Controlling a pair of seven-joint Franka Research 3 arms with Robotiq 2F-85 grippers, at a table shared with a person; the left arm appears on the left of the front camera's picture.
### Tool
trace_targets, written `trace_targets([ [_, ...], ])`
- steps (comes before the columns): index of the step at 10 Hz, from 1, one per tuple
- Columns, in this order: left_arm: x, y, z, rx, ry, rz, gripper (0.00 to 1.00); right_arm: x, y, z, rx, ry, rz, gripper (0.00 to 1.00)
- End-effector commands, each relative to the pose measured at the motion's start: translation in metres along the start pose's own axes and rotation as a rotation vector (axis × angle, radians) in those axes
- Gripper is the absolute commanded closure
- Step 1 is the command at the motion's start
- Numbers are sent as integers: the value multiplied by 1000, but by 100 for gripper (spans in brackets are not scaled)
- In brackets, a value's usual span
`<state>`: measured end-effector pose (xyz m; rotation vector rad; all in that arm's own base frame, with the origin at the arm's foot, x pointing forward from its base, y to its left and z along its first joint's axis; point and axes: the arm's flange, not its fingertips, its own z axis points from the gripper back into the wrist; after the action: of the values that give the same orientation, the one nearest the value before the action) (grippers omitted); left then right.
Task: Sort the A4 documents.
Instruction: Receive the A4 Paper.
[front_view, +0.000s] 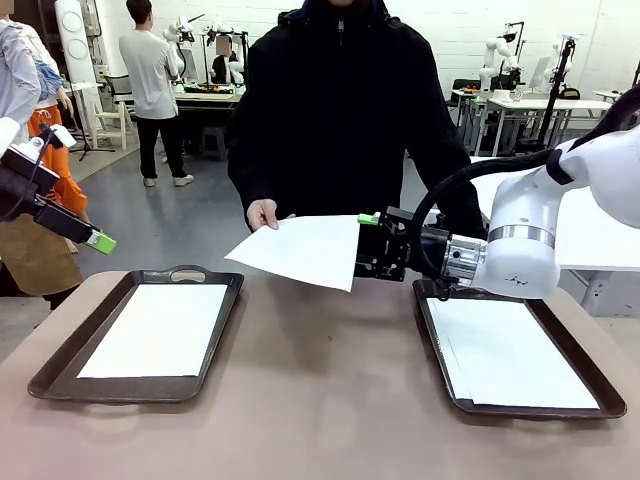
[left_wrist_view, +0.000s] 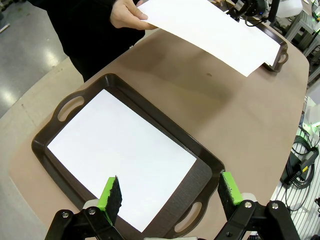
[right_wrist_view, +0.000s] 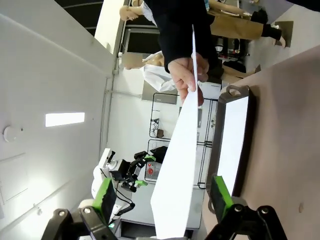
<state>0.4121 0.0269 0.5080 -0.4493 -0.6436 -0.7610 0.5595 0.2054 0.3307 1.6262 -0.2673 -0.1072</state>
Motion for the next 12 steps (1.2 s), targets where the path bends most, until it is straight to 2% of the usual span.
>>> trace_targets([
  [1,-2,0,0,6,10,-11,0,9,-9,-13,21,13,-42,0],
  [8,-2,0,0,6,10,-11,0,13,-19,-33,5,223,-134,0],
  [9,-2,0,0,6,10,-11,0,14,-18,-33,-3,236,-133,3],
  [12,-2,0,0,6,10,-11,0,15,-20,-30,-26,239,-130,32],
])
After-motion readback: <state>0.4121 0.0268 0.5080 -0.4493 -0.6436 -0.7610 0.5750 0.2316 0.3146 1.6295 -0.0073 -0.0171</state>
